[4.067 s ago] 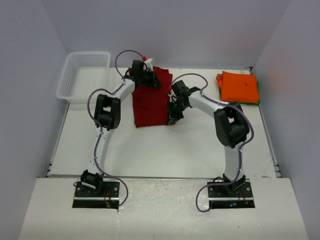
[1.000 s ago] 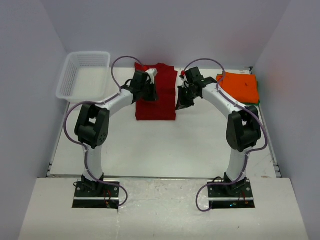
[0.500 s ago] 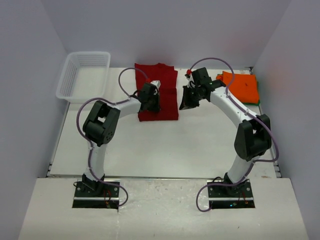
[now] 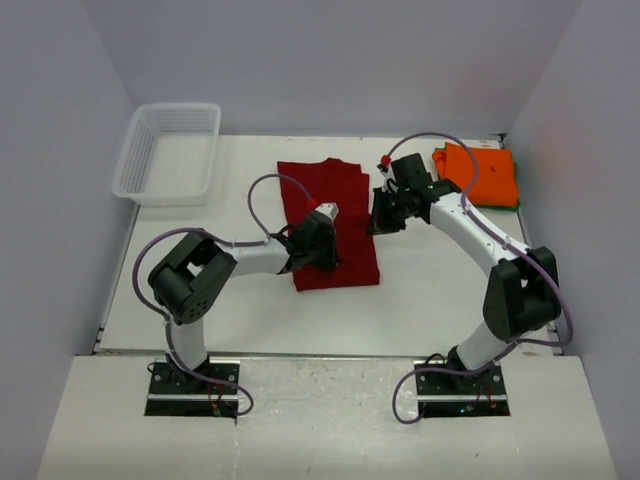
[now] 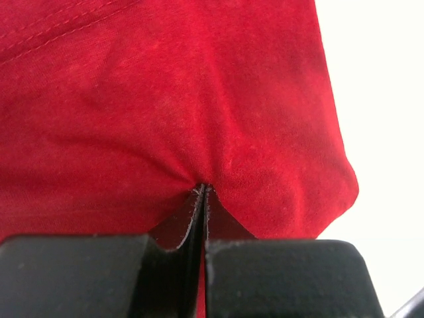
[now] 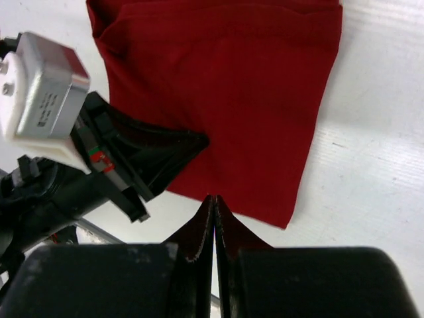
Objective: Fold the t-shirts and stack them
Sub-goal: Fold the folded rectangular tshirt in 1/3 of the way, then grab one side of the 2/3 rectangular tshirt with both arms
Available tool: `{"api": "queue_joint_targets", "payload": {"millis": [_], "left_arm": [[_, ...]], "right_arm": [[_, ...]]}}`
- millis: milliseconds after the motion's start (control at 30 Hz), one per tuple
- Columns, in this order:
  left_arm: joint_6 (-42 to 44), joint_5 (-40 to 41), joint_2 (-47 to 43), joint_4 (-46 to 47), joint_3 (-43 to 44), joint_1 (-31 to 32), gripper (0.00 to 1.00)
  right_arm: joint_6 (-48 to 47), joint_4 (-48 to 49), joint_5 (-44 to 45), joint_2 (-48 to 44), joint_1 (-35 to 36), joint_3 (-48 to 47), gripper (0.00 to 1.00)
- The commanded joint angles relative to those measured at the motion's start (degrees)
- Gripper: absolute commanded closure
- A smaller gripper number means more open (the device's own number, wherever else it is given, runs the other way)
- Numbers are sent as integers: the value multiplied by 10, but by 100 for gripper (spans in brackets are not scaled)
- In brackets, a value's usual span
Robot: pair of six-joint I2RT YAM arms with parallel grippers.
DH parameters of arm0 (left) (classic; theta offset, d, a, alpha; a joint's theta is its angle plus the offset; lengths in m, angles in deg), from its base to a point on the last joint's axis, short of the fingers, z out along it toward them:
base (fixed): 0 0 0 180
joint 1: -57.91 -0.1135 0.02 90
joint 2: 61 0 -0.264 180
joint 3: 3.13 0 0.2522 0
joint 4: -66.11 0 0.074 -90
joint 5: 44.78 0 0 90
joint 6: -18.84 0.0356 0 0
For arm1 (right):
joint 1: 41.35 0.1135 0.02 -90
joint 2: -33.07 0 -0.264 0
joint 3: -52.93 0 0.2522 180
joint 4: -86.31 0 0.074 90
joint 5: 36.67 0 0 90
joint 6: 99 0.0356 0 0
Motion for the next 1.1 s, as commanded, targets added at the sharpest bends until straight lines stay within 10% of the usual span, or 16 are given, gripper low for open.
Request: {"api": "queue_joint_targets", "payload": {"millis": [0,200,400,1067], "left_arm": [[-32,9,-16,-80,-69,21,100],[-46,30,-70,-79,-126,43,100],[-49,25,-72,-69,-139,58,100],[-37,14,-44,-51,-127,75,100]], "right_arm": [[22,38,-12,-45,-2,58,100],[63,115,2,-144,6,224,92],[111,180,6,-220,28,352,49],[199,293,13,-210,46,485,58]]}}
